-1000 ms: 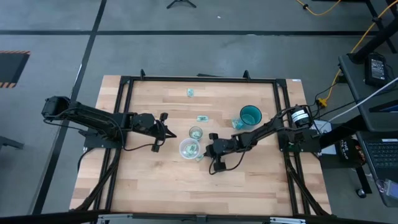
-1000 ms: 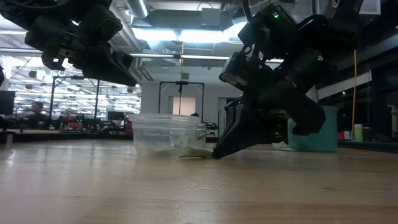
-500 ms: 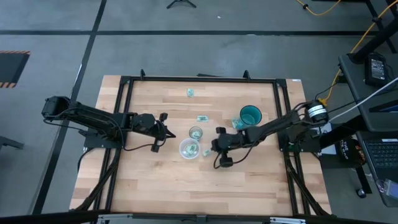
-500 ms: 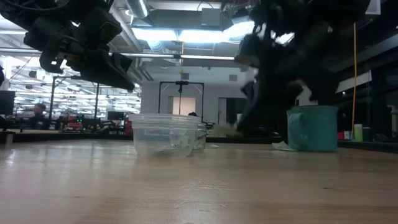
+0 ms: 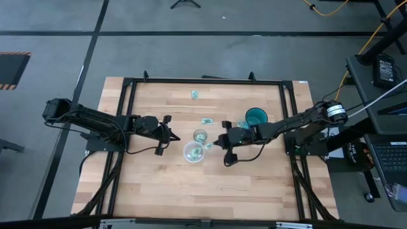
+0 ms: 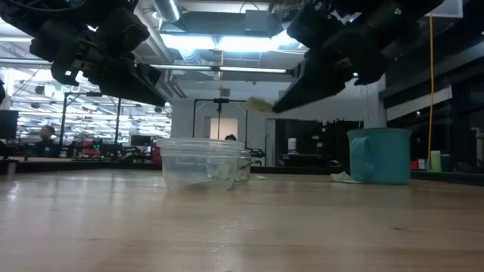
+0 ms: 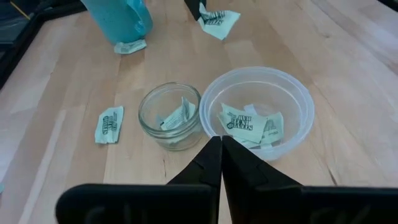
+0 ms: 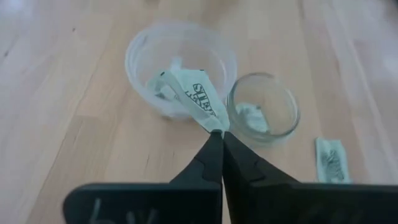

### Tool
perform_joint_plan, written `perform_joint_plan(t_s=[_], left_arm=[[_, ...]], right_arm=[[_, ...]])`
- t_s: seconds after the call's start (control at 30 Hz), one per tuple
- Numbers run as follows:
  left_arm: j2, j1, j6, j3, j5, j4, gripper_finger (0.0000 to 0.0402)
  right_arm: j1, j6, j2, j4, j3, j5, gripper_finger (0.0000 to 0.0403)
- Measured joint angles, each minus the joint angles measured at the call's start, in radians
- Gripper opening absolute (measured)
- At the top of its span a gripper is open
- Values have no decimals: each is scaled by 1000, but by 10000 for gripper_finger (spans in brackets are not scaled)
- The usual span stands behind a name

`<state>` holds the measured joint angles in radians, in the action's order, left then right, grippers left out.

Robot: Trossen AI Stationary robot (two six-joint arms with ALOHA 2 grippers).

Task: Pick and place items into bin
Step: Put the transparent stevia packet into the transparent glass bin

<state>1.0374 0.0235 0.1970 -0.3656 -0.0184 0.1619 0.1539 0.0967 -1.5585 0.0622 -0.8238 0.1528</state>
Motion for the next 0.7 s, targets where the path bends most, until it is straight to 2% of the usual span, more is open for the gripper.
perform_joint_plan(t_s=[0.23, 0.53, 0.7], left_arm=[[0, 0, -1, 0, 0, 0, 3], [0, 0, 13, 0, 0, 0, 5], [0, 0, 44, 0, 0, 1, 2]], right_arm=[[-1, 28, 0, 116, 0, -9, 0], [-3, 46, 0, 133, 0, -14, 0], [-19, 17, 0, 131, -2, 40, 0]])
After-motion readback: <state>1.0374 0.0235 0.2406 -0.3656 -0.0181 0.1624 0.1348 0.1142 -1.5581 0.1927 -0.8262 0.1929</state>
